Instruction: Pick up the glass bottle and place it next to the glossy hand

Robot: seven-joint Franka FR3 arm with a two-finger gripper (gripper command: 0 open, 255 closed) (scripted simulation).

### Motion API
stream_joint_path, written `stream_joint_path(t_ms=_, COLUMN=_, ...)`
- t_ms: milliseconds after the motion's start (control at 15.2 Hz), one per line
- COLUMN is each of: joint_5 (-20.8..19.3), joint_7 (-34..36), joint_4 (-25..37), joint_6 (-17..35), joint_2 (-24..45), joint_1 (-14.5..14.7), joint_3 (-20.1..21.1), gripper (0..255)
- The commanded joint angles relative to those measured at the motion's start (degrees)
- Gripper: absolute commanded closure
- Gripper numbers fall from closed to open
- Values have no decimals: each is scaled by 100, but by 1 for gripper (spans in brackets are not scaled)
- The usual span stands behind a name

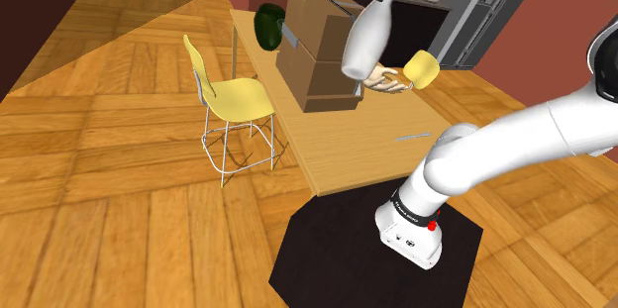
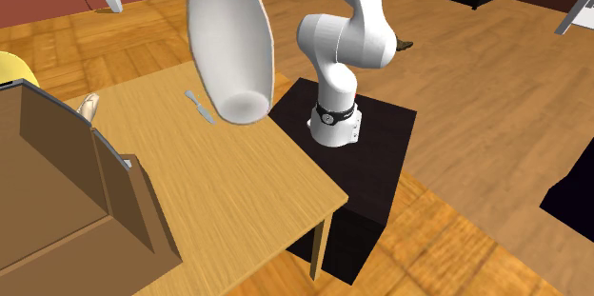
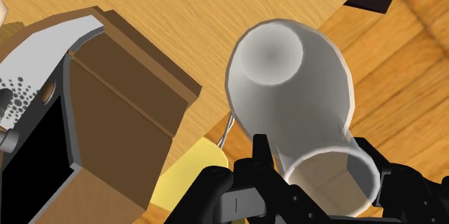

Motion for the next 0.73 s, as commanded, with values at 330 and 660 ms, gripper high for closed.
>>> stream_joint_path(t_ms=330, joint_5=-216, joint_7=-893, joint_4=448, joint_6=-83, joint_2=352, joint_1=-149, joint_3=-734, gripper=255)
stream_joint_path(t_ms=660, joint_5=-296, joint_7=-1664, joint_4=915, joint_6=-101, joint_2=790, joint_1=-246, joint_3=-1384, gripper=255)
